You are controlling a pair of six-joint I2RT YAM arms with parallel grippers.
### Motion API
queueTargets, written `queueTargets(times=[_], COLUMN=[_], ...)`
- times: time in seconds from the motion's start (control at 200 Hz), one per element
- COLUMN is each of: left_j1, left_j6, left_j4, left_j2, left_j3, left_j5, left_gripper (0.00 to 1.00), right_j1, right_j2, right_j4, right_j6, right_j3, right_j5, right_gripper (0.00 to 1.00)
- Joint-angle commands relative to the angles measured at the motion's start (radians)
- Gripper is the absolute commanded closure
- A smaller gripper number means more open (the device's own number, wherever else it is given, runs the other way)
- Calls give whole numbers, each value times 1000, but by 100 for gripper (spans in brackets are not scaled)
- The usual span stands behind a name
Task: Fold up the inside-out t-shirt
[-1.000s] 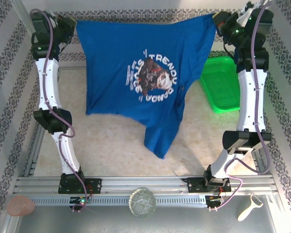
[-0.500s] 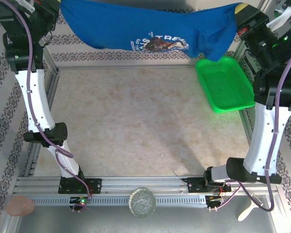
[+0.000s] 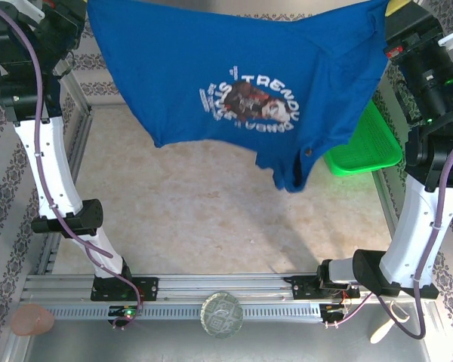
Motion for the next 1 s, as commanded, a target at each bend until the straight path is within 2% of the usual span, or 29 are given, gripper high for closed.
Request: queueTargets(times=[0.0,0.18,0.44,0.565,0.639,0.729,0.819,0.919,0.994], left_j1=[22,20,19,19,19,19,18,16,14], left_j6=[11,31,47,39,25,-22,-168,-298,-287], left_j4=[7,8,120,122,121,78,137,351,396], left_j2=[-1,-10,-82,22,134,329,518,544,522], left_j3=[-8,-69,-353,-339,-253,5,269,255,243], left_j5=[-13,-11,-46,-38,-19,12,26,-14,-25], left_gripper=[100,100,100,100,100,100,100,100,100], right_j1=[-9,-5,13,57,78,92,94,78,36], right_j2=[2,-6,-2,84,166,306,473,681,720], right_j4=[41,83,131,142,167,153,115,61,148], right_j6=[-11,9,26,0,-8,-35,-38,0,107], right_j3=[-35,-100,-195,-186,-160,-9,254,658,707], right_j5=[36,23,22,57,71,69,43,42,20], right_gripper=[100,100,100,100,100,100,100,100,100])
